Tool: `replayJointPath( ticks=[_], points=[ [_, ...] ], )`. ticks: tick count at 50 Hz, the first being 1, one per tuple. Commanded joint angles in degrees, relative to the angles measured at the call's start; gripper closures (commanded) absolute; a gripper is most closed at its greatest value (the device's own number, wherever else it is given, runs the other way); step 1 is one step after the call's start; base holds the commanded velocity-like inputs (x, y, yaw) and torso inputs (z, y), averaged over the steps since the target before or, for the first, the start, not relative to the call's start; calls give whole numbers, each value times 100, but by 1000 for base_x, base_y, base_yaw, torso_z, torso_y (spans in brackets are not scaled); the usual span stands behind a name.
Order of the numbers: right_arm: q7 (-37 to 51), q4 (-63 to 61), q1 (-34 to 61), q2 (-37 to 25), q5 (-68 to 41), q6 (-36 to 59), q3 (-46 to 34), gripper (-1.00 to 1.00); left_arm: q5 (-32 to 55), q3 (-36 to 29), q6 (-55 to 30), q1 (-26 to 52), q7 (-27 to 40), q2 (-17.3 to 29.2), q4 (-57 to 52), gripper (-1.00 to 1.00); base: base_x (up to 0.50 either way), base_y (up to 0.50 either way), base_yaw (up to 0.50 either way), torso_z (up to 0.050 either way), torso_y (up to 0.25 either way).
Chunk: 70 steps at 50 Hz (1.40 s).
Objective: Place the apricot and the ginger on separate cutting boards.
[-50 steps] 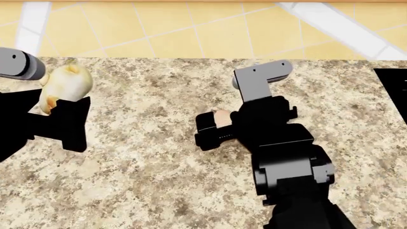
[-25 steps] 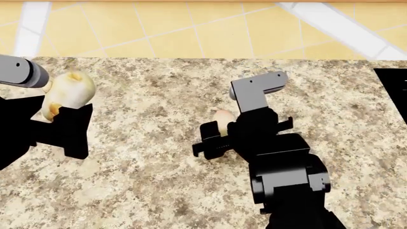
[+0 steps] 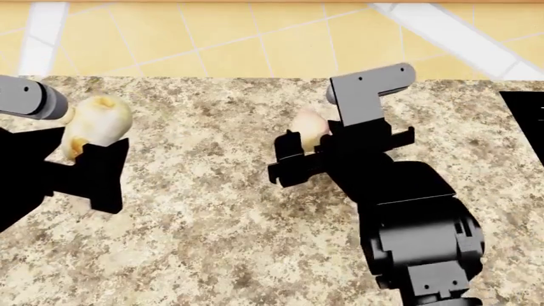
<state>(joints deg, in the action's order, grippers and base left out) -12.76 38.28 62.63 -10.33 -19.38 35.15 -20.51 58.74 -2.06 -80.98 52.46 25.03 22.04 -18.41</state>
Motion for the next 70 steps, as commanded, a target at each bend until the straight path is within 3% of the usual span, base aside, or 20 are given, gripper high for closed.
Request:
replayJointPath(
  ticks=[1,12,30,70],
  points=[
    [66,-2475,-793,-505,-283,1075,456,100,-59,72,290,-2,-202,-95,32,100,0,0,0,0,0],
    [383,-4144,-1418,-1018,-731,1824,952,100,-58,2,375,-36,-224,-17,-14,100,0,0,0,0,0],
    [458,-5210,-2023,-1323,-1197,2156,1443,100,16,-68,379,-4,-115,-22,-52,100,0,0,0,0,1],
    [443,-5251,-2264,-1348,-1225,1791,1496,100,192,-112,475,-127,20,33,-48,100,-175,0,0,0,0]
  ],
)
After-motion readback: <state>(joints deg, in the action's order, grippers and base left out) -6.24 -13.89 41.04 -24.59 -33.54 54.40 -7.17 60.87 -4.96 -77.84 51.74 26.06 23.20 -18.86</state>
